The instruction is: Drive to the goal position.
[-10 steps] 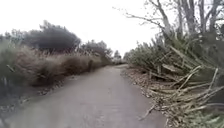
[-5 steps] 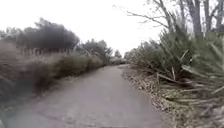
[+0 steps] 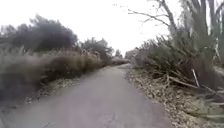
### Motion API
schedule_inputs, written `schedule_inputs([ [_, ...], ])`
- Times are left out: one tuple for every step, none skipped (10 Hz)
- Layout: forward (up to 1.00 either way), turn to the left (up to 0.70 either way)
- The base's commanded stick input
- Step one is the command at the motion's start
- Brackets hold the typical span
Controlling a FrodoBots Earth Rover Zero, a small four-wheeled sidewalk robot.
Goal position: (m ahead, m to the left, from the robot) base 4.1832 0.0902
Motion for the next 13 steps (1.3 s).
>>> schedule_inputs([
  [1.0,0.0],
  [1.0,0.0],
  [1.0,0.0],
  [1.0,0.0],
  [1.0,0.0],
  [1.0,0.0],
  [1.0,0.0],
  [1.0,0.0],
  [1.0,0.0],
  [1.0,0.0],
  [1.0,0.0],
  [1.0,0.0],
  [1.0,0.0],
])
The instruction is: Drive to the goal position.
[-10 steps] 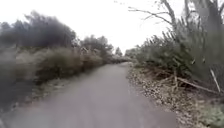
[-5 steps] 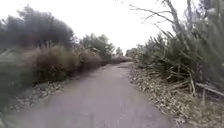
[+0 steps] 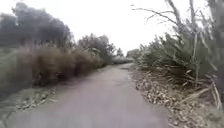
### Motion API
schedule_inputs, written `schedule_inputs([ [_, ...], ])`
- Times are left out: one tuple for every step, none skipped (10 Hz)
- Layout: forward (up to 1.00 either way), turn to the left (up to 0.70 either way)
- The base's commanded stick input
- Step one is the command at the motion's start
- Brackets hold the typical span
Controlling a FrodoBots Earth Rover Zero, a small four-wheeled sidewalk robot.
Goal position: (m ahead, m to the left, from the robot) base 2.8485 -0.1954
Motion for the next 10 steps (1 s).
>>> schedule_inputs([
  [1.0,0.0],
  [1.0,0.0],
  [1.0,0.0],
  [1.0,0.0],
  [1.0,0.0],
  [1.0,0.0],
  [1.0,0.0],
  [1.0,0.0],
  [1.0,0.0],
  [1.0,0.0],
])
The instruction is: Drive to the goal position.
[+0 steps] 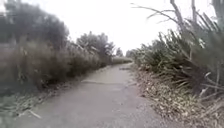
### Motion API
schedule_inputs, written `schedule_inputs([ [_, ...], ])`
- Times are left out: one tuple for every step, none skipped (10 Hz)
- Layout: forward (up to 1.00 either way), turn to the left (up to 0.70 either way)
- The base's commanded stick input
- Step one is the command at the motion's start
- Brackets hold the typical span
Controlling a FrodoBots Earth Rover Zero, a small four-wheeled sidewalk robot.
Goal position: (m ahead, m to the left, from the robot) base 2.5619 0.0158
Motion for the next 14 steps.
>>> schedule_inputs([
  [1.0,0.0],
  [1.0,0.0],
  [1.0,0.0],
  [1.0,0.0],
  [1.0,0.0],
  [1.0,0.0],
  [1.0,0.0],
  [1.0,0.0],
  [1.0,0.0],
  [1.0,0.0],
  [1.0,0.0],
  [1.0,0.0],
  [1.0,0.0],
  [1.0,-0.08],
])
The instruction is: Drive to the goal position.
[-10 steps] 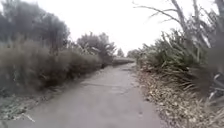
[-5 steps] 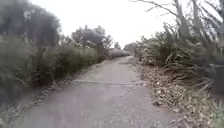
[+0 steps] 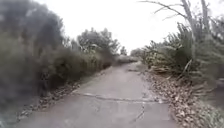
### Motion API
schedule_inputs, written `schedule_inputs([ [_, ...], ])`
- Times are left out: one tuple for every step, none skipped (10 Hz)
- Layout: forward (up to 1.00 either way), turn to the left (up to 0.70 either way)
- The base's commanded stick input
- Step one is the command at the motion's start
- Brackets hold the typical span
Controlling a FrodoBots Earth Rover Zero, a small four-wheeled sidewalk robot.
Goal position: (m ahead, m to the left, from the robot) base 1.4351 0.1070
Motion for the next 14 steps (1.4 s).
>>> schedule_inputs([
  [1.0,-0.21],
  [1.0,-0.33],
  [1.0,-0.33],
  [1.0,-0.2],
  [1.0,-0.06],
  [1.0,0.0],
  [1.0,0.0],
  [1.0,0.0],
  [0.89,0.0],
  [0.59,0.0],
  [0.29,0.0],
  [0.14,0.0],
  [0.08,0.0],
  [0.03,0.0],
])
